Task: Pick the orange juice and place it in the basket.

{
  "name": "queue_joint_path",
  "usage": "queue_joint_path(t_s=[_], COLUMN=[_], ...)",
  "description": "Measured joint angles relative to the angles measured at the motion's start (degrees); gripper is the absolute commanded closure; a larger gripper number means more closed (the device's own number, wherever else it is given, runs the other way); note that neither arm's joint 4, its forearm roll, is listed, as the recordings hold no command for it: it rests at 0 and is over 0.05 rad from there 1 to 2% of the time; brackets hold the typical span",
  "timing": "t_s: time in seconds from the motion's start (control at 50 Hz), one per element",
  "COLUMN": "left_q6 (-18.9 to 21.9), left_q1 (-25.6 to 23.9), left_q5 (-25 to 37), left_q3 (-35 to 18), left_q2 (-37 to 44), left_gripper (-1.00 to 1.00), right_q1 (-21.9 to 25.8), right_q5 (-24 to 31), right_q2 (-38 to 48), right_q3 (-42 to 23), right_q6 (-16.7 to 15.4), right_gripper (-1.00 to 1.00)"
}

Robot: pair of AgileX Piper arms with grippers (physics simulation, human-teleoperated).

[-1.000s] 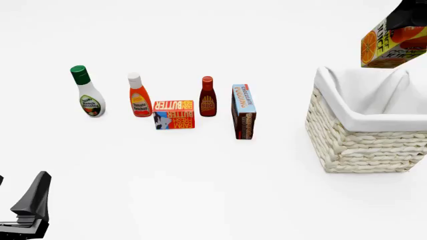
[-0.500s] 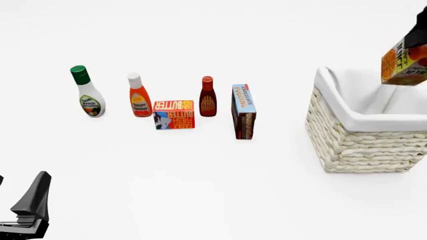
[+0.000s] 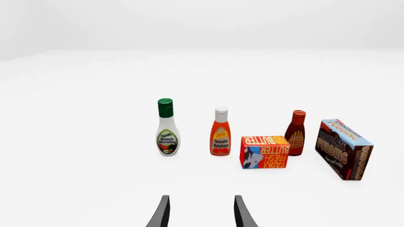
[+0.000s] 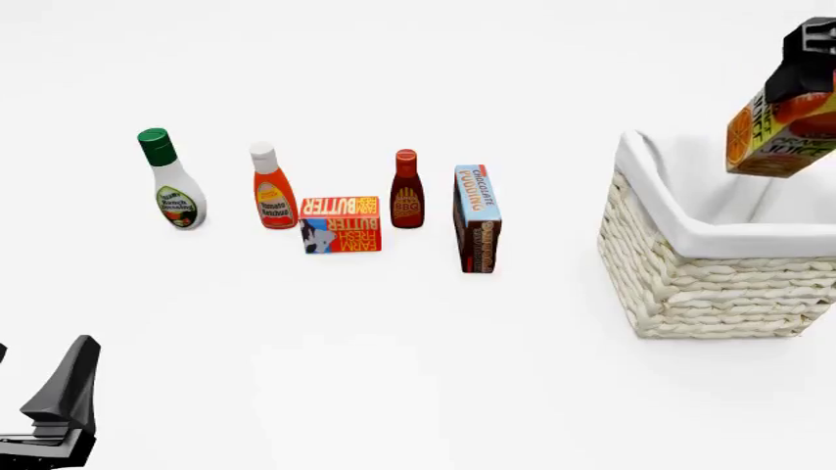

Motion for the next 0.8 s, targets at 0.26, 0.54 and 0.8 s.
queue_joint_path(t_s=[0.26,0.54,0.8], left_q6=[0.0,0.0,0.0], left_q1=[0.0,0.0,0.0], left_q5=[0.0,0.0,0.0], left_q3=[0.0,0.0,0.0], left_q2=[0.0,0.0,0.0], left_gripper=[-1.0,-1.0,-1.0], right_q1=[-0.5,-0.5,-1.2], right_q5=[0.0,0.0,0.0], right_q2=[1.6,3.2,4.2], right_q3=[1.0,2.0,2.9], right_q6=[0.7,0.9,0.9], right_gripper=[1.0,1.0,1.0])
